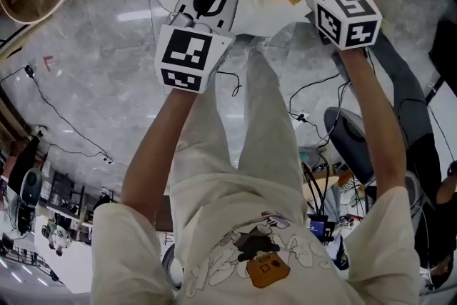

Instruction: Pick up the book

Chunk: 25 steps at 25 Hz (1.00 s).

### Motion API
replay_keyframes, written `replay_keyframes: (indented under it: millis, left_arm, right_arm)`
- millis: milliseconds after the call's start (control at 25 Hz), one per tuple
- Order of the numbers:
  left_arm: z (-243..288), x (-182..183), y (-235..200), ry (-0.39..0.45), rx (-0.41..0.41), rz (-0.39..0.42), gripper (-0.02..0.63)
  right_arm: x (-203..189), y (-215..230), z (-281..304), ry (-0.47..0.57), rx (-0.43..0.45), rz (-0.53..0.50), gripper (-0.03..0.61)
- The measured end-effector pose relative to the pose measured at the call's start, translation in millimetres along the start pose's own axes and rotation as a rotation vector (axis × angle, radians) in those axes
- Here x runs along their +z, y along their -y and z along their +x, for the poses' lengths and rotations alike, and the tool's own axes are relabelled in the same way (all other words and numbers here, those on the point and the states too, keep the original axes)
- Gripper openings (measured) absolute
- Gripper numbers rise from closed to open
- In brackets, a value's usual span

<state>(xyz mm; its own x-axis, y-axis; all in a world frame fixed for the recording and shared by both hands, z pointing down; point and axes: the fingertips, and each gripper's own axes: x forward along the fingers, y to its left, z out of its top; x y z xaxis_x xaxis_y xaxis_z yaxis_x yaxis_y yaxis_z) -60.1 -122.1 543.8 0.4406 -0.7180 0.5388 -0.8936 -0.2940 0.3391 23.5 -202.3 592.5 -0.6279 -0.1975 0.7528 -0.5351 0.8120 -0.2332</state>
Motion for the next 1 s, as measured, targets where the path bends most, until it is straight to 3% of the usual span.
replay_keyframes:
  millis: [120,360,480,640,1000]
  left_arm:
    - [-11.2,15.9,31.7,0.019,0.037,-0.026,-0.005]
    - [-14.5,49.5,137.1,0.049,0.046,0.017,-0.005]
    - [-29.2,53.1,149.9,0.068,0.055,0.045,-0.005]
    - [-58.3,74.2,153.9,0.087,0.038,0.054,-0.005]
    - [-101.0,116.5,210.6,0.113,0.006,0.080,-0.005]
  right_arm:
    - [1.1,-0.4,-49.4,0.042,0.007,-0.004,0.160]
    - [-22.3,18.9,-160.2,0.123,0.006,0.023,0.160]
    - [-27.6,7.5,-179.5,0.169,-0.013,0.033,0.160]
    - [-4.1,-15.9,-205.1,0.204,-0.023,0.054,0.160]
    - [27.4,-43.6,-282.9,0.301,-0.028,0.079,0.160]
